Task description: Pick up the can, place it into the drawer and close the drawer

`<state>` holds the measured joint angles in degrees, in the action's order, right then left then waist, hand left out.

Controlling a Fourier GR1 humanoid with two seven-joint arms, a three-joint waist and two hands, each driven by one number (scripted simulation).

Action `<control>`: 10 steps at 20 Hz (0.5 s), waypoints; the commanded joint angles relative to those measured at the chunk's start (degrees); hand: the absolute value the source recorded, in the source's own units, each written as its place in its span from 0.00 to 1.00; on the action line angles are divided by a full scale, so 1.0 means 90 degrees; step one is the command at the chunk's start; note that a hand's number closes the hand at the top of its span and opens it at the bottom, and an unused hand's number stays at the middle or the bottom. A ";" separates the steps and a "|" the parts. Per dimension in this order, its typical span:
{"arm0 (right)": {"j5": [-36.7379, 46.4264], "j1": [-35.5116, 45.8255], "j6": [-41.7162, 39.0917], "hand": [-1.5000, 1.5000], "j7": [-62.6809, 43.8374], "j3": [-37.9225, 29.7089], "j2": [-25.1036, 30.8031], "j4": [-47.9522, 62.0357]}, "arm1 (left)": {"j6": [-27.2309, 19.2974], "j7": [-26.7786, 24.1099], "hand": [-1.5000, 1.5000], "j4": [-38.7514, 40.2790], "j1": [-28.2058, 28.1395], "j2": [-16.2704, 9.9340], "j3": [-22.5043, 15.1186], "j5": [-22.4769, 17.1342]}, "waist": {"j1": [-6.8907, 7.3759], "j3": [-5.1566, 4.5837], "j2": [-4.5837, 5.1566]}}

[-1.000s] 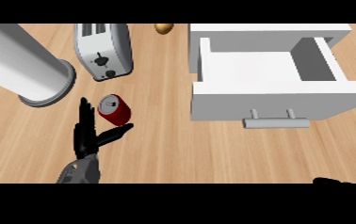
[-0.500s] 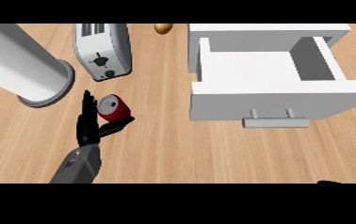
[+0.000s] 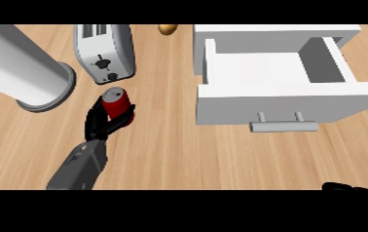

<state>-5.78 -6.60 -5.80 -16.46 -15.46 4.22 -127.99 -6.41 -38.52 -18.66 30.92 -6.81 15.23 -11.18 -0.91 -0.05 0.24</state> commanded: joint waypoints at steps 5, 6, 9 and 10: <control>0.0030 -0.0084 -0.0032 0.00 -0.0019 -0.0040 -0.0015 -0.0172 | -0.0030 -0.0377 1.00 0.0292 0.0498 0.0348 -0.0022 0.0027 | -0.0006 -0.0001 -0.0002; -0.0312 0.0585 0.0188 0.00 -0.0648 -0.0456 0.0402 -0.0064 | 0.0534 -0.0416 1.00 0.0513 0.0497 -0.0109 0.0059 0.0000 | -0.0019 -0.0006 0.0015; 0.0298 -0.0344 0.0013 0.00 0.0317 0.0203 -0.0320 -0.0216 | 0.0287 -0.0278 1.00 0.0240 0.0793 0.0159 0.0108 -0.0122 | -0.0012 0.0000 -0.0004; -0.0394 -0.0048 -0.0242 0.00 0.0222 -0.0538 0.0235 0.0127 | 0.0679 -0.0028 1.00 -0.0114 0.0439 0.0077 -0.0119 -0.0046 | 0.0055 0.0006 -0.0028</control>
<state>-6.04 -6.40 -5.92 -16.13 -16.67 4.49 -128.26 -2.85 -40.21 -16.84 35.65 -6.37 15.27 -11.50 -0.83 -0.06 0.20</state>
